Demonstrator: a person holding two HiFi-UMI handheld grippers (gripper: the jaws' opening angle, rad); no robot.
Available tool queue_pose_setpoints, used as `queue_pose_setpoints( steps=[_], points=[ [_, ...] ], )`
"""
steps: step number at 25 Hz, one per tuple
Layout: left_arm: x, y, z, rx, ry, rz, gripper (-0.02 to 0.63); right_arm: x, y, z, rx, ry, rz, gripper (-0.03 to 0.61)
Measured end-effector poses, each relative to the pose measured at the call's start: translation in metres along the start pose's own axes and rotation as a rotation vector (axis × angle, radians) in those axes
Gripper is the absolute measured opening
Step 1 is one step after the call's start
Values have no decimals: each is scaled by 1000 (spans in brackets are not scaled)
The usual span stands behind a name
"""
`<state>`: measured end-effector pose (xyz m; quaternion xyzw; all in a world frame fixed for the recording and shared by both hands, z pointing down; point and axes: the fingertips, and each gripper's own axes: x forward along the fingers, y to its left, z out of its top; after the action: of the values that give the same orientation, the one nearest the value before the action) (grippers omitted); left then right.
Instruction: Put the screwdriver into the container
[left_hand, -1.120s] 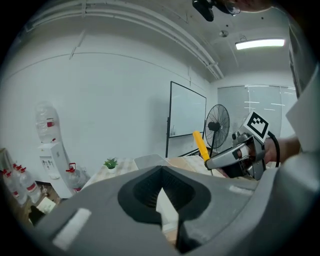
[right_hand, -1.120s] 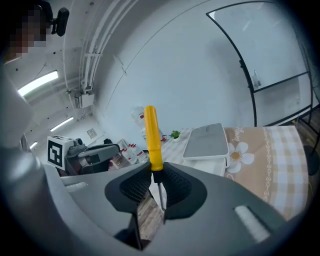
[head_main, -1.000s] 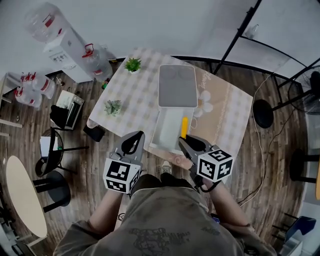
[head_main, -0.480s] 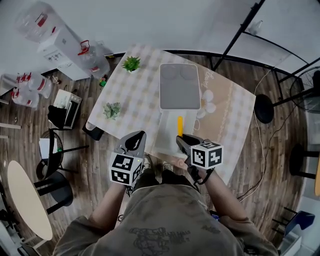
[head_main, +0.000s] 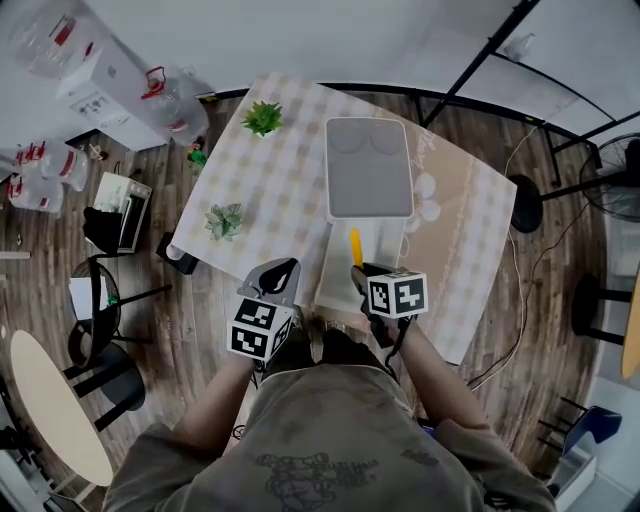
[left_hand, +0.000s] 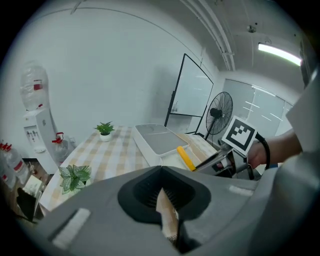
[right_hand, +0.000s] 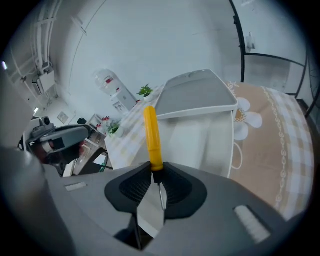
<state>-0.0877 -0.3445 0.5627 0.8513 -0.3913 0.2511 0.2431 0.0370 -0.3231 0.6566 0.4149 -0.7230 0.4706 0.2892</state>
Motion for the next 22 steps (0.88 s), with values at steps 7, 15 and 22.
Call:
queue_pose_setpoints(
  steps=[7, 15, 22],
  points=[
    [8, 19, -13, -17, 33, -25, 0, 32, -18, -10, 46, 103, -88, 98],
    [7, 37, -22, -39, 59, -20, 2, 53, -26, -18, 51, 159, -133, 101],
    [0, 44, -20, -38, 52, -12, 2, 48, -23, -13, 59, 130, -133, 124]
  ],
)
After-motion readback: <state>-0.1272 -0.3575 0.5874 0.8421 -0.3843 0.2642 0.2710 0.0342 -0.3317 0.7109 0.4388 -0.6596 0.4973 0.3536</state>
